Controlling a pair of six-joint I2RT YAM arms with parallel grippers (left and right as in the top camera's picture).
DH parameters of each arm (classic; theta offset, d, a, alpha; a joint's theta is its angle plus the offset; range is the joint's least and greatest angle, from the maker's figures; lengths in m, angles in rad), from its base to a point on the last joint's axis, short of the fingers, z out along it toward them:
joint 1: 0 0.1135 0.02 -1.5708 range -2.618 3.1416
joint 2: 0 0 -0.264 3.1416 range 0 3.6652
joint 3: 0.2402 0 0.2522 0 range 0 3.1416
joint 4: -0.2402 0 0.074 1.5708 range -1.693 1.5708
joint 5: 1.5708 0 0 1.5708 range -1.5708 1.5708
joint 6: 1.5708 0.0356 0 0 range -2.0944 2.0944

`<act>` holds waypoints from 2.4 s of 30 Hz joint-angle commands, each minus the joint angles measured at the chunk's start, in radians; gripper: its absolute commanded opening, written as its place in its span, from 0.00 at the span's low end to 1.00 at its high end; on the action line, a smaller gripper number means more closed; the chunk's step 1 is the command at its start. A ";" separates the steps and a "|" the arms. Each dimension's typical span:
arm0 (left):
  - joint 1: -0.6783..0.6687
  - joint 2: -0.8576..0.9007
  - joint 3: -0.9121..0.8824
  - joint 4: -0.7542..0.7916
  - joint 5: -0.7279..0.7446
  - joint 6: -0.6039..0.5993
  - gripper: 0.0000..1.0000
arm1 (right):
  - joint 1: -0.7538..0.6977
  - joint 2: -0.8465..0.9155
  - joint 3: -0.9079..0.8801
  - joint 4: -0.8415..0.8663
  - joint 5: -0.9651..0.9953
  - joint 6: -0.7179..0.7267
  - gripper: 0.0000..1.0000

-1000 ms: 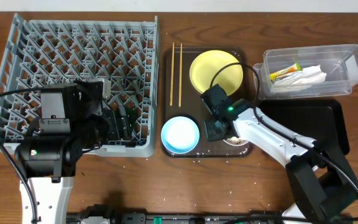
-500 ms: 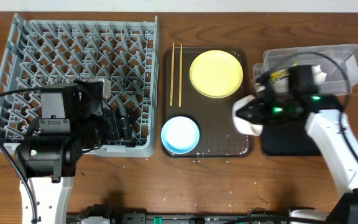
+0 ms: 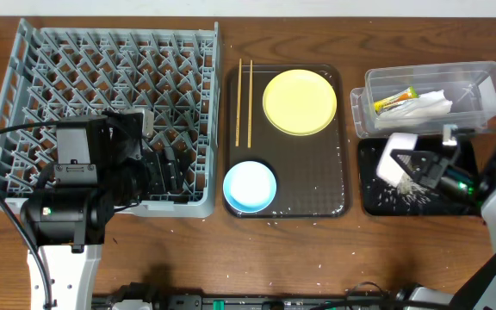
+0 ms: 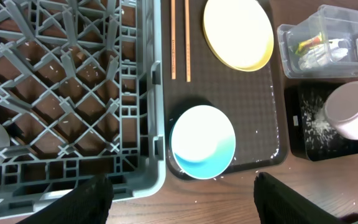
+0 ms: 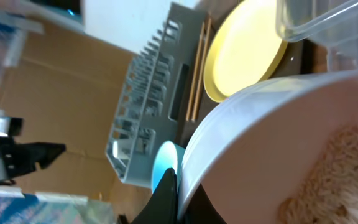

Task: Sort waste into correct bins and load items into the dishwasher
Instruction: 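Tip the white bowl over the black tray to empty the rice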

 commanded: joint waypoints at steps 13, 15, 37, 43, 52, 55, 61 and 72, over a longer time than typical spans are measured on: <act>-0.004 0.004 0.020 -0.002 -0.012 0.009 0.73 | -0.114 0.000 -0.030 0.007 -0.195 -0.088 0.01; -0.004 0.004 0.020 -0.002 -0.012 0.009 0.74 | -0.114 0.001 -0.030 0.013 -0.214 -0.083 0.01; -0.004 0.004 0.020 -0.002 -0.012 0.009 0.74 | -0.032 0.005 -0.035 0.098 -0.058 0.077 0.01; -0.004 0.004 0.020 -0.002 -0.012 0.005 0.73 | -0.026 0.005 -0.037 0.111 -0.174 0.041 0.01; -0.004 0.004 0.020 0.001 -0.012 0.005 0.74 | -0.035 0.005 -0.031 0.138 -0.029 0.183 0.01; -0.004 0.004 0.020 0.001 -0.012 0.005 0.74 | -0.031 0.005 -0.032 0.143 -0.076 0.143 0.01; -0.004 0.004 0.020 0.002 -0.012 0.005 0.74 | -0.015 0.005 -0.031 0.162 -0.188 0.094 0.01; -0.004 0.004 0.020 0.002 -0.012 0.005 0.74 | 0.006 0.002 -0.030 0.152 -0.001 0.237 0.01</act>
